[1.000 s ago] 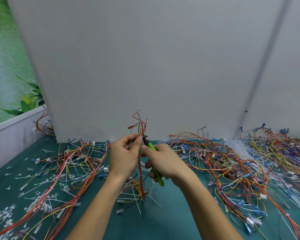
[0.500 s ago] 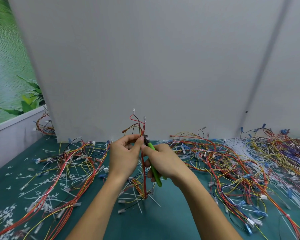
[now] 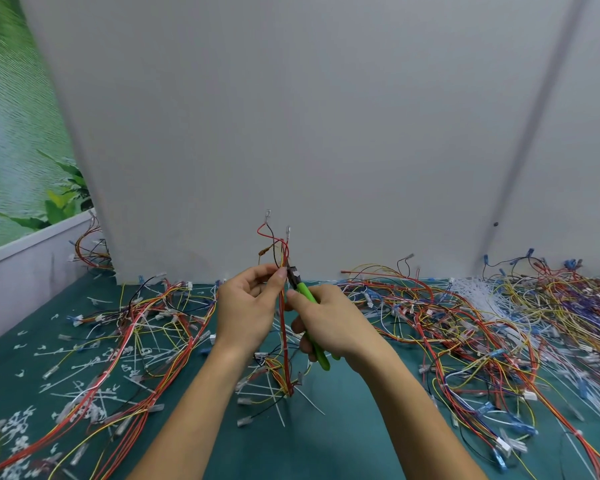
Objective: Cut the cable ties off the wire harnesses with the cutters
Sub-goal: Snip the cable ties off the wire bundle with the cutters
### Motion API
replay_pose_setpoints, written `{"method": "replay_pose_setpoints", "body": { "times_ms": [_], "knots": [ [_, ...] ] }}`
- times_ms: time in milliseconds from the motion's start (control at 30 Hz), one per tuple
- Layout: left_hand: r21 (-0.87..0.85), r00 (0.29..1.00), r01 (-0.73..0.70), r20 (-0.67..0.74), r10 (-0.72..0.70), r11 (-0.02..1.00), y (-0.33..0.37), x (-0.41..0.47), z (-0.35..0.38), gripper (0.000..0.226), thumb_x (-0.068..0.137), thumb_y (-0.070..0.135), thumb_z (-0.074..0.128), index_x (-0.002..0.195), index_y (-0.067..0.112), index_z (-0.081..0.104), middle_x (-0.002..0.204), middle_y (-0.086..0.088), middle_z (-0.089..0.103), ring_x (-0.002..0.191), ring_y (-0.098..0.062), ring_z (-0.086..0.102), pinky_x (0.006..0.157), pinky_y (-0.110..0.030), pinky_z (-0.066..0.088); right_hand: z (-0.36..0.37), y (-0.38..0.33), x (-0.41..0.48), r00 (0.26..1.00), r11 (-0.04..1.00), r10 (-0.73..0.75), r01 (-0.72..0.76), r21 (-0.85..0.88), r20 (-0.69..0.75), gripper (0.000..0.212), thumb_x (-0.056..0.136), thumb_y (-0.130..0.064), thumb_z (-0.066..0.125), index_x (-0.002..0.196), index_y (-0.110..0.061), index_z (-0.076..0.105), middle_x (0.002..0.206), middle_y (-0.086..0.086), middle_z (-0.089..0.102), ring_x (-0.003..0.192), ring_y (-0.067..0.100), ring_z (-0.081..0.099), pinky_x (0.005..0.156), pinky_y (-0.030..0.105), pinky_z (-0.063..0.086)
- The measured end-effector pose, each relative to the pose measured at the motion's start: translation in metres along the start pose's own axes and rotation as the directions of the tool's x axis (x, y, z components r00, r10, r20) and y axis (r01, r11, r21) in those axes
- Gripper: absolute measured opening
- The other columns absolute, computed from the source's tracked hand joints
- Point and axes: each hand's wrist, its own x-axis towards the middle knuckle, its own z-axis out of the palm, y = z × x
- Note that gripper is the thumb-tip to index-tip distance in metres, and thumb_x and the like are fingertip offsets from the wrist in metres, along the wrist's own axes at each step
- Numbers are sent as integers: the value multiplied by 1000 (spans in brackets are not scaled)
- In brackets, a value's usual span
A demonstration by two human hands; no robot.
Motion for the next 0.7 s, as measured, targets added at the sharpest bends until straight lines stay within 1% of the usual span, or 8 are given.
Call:
{"method": "replay_pose_setpoints", "body": {
  "times_ms": [167, 233, 367, 433, 500, 567, 633, 700],
  "knots": [
    [-61, 1000, 28, 5, -28, 998, 0, -1, 1, 7, 92, 17, 73, 98, 18, 73, 86, 6, 78, 77, -6, 73, 63, -16, 55, -2, -1, -1, 999, 995, 13, -18, 100, 49, 33, 107, -38, 49, 95, -11, 64, 67, 2, 62, 48, 19, 61, 47, 32, 55],
    [-94, 999, 47, 4, -46, 994, 1, 0, 1, 9, 91, 18, 73, 100, 17, 73, 83, 4, 77, 72, -4, 70, 62, -15, 53, -2, -2, -2, 998, 991, 17, -26, 128, 65, 33, 107, -38, 49, 95, -12, 64, 66, 0, 62, 49, 21, 62, 49, 34, 56],
    [-145, 997, 72, 15, -71, 987, 1, 0, 2, 12, 92, 17, 71, 103, 11, 72, 67, 10, 69, 57, 0, 61, 55, -13, 48, -1, -3, -2, 997, 982, 19, -33, 187, 78, 32, 107, -37, 50, 93, -13, 65, 62, -2, 62, 48, 22, 63, 50, 35, 56],
    [-158, 996, 86, 25, -83, 984, 0, 1, 1, 14, 93, 18, 71, 105, 9, 71, 60, 11, 64, 53, -1, 56, 53, -15, 47, -1, -3, -2, 998, 977, 11, -24, 210, 62, 31, 107, -37, 49, 95, -13, 65, 63, -1, 61, 48, 22, 63, 51, 35, 56],
    [-167, 995, 99, 32, -95, 981, -1, 2, 0, 15, 93, 19, 71, 104, 9, 71, 56, 7, 58, 51, -6, 50, 51, -18, 46, -1, -3, -2, 999, 976, 4, -11, 216, 32, 31, 108, -37, 48, 99, -11, 63, 66, 0, 60, 48, 21, 62, 51, 35, 56],
    [-176, 994, 106, 30, -103, 979, 0, 3, -1, 13, 93, 18, 71, 103, 10, 71, 55, 5, 56, 50, -7, 47, 49, -19, 45, -1, -3, -1, 1000, 981, -5, 3, 194, 7, 32, 107, -38, 48, 103, -10, 63, 71, 2, 60, 48, 20, 62, 52, 35, 55],
    [-201, 994, 113, 26, -110, 973, 2, 3, 0, 10, 91, 16, 72, 100, 12, 72, 59, 5, 61, 50, -5, 50, 50, -18, 46, -1, -3, -1, 1000, 990, -16, 13, 141, 15, 34, 106, -39, 51, 105, -8, 64, 77, 5, 60, 51, 20, 62, 50, 33, 54],
    [-228, 993, 117, 21, -115, 967, 3, 2, 0, 13, 87, 18, 75, 99, 13, 73, 65, 6, 68, 52, -3, 55, 51, -16, 48, 1, -2, -1, 999, 996, -22, 18, 87, 46, 36, 105, -40, 52, 106, -6, 65, 81, 7, 59, 53, 20, 62, 49, 32, 53]
  ]
}}
